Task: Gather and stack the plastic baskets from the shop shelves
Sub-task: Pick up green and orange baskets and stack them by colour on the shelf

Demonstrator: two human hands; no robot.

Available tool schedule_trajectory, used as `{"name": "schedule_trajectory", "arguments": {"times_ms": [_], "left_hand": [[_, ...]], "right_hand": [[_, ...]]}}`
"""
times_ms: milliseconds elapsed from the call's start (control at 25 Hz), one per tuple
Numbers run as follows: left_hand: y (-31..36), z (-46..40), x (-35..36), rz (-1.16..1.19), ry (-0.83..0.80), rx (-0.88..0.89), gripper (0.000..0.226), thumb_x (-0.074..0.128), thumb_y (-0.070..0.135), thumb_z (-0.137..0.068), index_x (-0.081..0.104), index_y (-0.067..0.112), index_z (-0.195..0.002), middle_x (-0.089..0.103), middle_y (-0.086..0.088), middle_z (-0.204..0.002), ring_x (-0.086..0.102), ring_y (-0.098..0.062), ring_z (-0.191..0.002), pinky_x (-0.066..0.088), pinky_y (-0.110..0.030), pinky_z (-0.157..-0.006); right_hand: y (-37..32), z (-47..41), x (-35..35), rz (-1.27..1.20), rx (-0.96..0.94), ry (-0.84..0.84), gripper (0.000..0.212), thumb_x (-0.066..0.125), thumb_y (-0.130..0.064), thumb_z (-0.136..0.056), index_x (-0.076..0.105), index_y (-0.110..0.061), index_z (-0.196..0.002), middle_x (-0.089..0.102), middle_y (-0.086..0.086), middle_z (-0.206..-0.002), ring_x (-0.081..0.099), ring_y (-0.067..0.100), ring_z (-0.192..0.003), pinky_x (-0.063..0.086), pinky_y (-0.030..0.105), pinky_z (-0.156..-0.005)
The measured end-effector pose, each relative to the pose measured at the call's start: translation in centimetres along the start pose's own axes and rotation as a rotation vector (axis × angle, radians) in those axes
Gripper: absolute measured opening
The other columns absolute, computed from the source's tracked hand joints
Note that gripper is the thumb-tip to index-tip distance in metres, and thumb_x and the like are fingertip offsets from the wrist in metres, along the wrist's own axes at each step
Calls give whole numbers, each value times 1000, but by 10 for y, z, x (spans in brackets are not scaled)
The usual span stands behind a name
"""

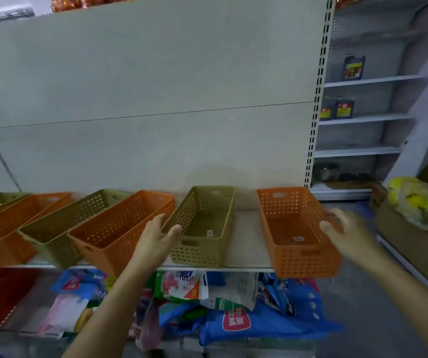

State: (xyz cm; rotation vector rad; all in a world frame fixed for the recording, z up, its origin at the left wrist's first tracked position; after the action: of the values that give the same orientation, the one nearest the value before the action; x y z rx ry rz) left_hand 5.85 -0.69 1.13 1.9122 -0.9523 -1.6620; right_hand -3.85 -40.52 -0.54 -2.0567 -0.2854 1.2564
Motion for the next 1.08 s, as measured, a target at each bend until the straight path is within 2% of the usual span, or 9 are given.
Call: {"name": "schedule_trajectory", "arguments": {"times_ms": [80,160,240,360,520,760,840,1000,1080], "left_hand": [[-16,-29,3,39,-10,-98,62,53,45,-96,37,16,-149,52,-5,-143,54,-26,-126,46,-43,-102],[-33,-55,9,68,-95,-190,55,53,51,-94,46,22,-140,63,-6,-131,63,-28,-114,50,-48,-100],[-51,-75,21,43,-167,-321,39,53,46,-94,57,21,-124,69,-9,-112,69,-28,-96,58,-51,-87],[-55,-89,31,-67,-238,-333,19,50,30,-99,61,17,-106,69,-12,-97,71,-30,-83,63,-49,-74],[-41,-78,32,-78,-172,-277,10,48,20,-100,57,24,-103,67,-5,-84,71,-25,-69,64,-42,-63],[-41,-17,29,15,-34,-226,25,45,14,-95,55,26,-115,71,-7,-99,74,-25,-72,64,-44,-63],[-38,13,21,32,31,-230,30,45,15,-95,59,23,-121,71,-7,-99,73,-25,-73,63,-45,-65],[-25,85,3,74,114,-215,26,46,16,-97,61,31,-111,70,-2,-99,67,-19,-79,61,-42,-69],[-26,116,-11,81,143,-218,25,46,16,-97,59,35,-107,67,3,-94,67,-19,-81,60,-44,-72]], "right_hand": [[11,-19,6,77,138,-84,52,52,-43,-91,46,-18,-137,62,12,-118,63,26,-95,53,38,-77],[21,-28,14,207,287,-236,55,49,-39,-97,35,-15,-145,60,16,-125,63,29,-95,50,35,-75],[29,-33,20,248,372,-327,46,47,-37,-98,48,-11,-135,65,16,-120,64,28,-90,53,38,-78],[39,-40,22,239,382,-285,28,46,-21,-96,66,-7,-108,67,7,-74,64,23,-62,51,32,-53],[42,-34,20,157,346,-198,27,43,-14,-92,66,-15,-105,65,6,-64,62,23,-49,46,28,-45],[41,7,6,118,315,-69,29,43,-23,-89,59,-26,-114,67,7,-74,66,30,-61,57,43,-59],[29,28,-7,69,284,-37,28,42,-20,-94,58,-22,-118,66,6,-77,65,28,-62,54,38,-57],[6,73,-28,-13,217,-39,29,43,-20,-98,56,-24,-124,60,-8,-79,65,22,-66,56,38,-58],[-4,91,-30,-51,195,-48,33,45,-18,-97,56,-20,-129,60,-5,-82,62,18,-67,55,39,-62]]}}
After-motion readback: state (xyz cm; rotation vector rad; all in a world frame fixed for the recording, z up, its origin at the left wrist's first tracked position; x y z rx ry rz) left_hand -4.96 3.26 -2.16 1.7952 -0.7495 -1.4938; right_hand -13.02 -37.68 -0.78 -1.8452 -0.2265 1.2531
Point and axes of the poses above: each hand's wrist, its own z-axis away from the middle knuckle, its own x-axis out of the palm, y = z × x, the point moved 6 cm from there along -z, towards the middle knuckle
